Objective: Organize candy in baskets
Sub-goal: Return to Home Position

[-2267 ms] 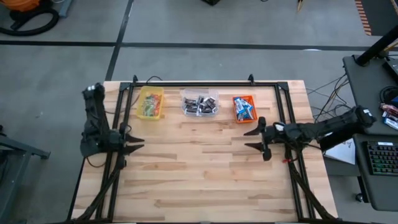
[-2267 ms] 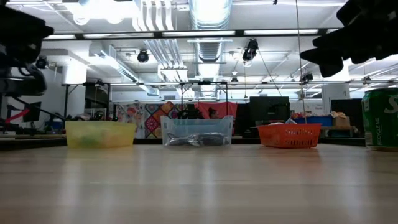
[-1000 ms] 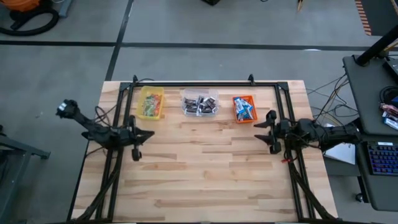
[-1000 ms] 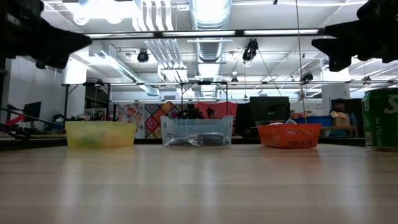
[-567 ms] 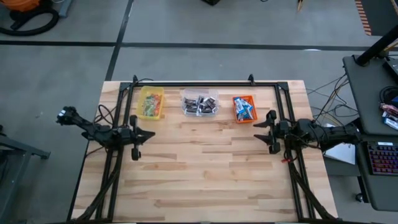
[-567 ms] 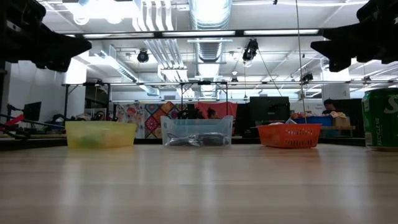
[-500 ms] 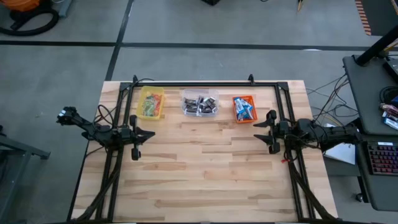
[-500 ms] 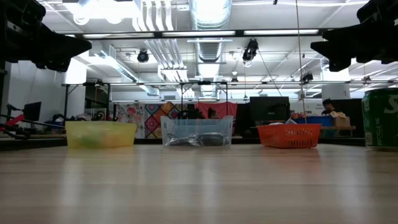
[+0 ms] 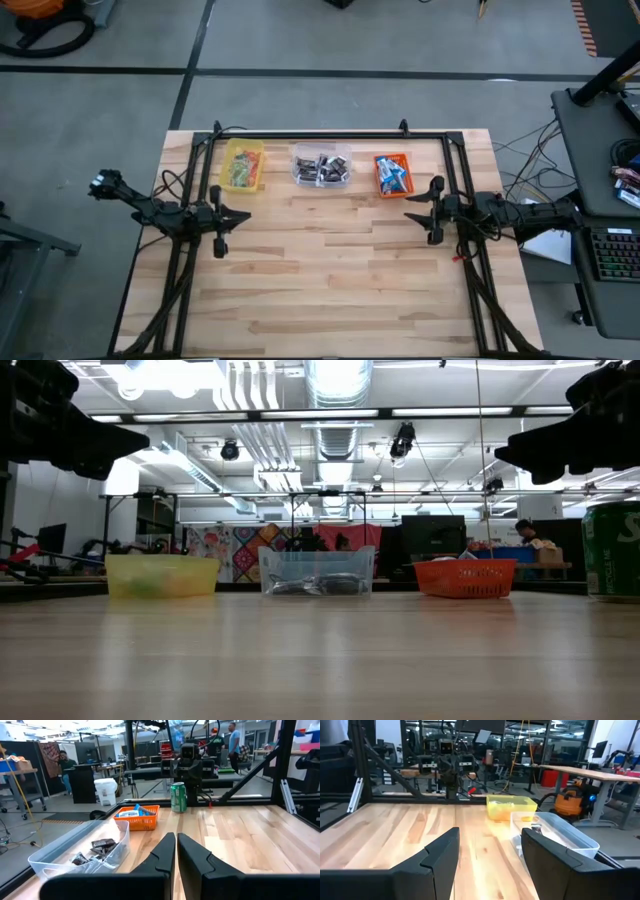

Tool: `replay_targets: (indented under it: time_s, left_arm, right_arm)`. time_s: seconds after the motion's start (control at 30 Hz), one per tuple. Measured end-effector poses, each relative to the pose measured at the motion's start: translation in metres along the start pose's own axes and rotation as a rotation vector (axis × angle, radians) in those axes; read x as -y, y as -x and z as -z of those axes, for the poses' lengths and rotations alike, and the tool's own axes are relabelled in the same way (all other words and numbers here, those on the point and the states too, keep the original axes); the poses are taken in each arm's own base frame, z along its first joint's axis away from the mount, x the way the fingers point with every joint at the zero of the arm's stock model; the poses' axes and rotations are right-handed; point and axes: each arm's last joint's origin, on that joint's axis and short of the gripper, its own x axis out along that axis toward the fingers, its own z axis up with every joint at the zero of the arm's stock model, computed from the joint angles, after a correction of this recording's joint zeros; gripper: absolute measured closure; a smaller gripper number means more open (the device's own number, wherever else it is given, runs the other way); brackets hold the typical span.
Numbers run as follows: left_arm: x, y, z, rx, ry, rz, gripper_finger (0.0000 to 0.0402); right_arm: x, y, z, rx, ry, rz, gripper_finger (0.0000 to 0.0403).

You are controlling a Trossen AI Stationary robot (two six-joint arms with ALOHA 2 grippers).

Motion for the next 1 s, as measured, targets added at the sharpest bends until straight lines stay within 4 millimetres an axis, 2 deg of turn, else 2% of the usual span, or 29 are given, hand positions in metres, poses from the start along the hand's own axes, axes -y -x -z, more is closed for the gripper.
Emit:
replay_targets:
  time_s: [1.0]
  left_arm:
    - [0.0004, -0.0006, -0.0003, -0.005, -0.004, 0.0, 0.0399]
  right_arm:
    - [-0.0001, -0.0001, 0.0006, -0.004, -0.005, 0.0, 0.02]
